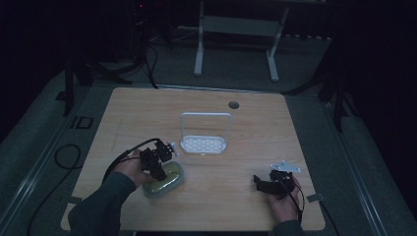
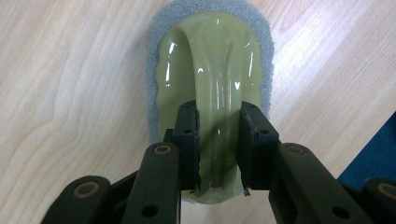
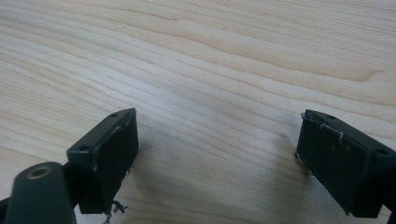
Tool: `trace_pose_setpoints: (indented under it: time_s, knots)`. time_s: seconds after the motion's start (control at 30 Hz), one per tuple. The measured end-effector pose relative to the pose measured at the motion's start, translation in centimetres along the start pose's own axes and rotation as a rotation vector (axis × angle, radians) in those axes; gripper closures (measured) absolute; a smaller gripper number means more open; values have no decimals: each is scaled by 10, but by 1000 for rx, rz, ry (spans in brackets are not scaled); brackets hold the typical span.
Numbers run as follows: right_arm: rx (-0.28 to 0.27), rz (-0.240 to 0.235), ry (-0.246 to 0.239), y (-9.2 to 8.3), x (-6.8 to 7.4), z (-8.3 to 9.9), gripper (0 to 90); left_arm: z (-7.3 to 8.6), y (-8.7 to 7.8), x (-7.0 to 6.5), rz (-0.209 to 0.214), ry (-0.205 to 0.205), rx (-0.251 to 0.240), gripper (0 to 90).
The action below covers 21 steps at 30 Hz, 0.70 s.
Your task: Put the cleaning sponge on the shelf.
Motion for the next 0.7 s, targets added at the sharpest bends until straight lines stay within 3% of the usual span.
trace_pose_setpoints:
  time_s: [0.27,0.7]
  knots:
    - [1,0,1,0,0,0,124,-10,-5,2,-8,37,-14,717]
    - [-1,0,-1,0,0,0,124,-23,-11,8,-31,62,-53,718]
Point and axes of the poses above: each handheld gripper's, and its own axes: y roughly forward along the jaws, z roughly out of its underside, x roughly to its left, the point moved 3 cm from there along y, roughly forward along the jaws, and after that the axes turned 7 degrees about z, right-handed, at the moved point
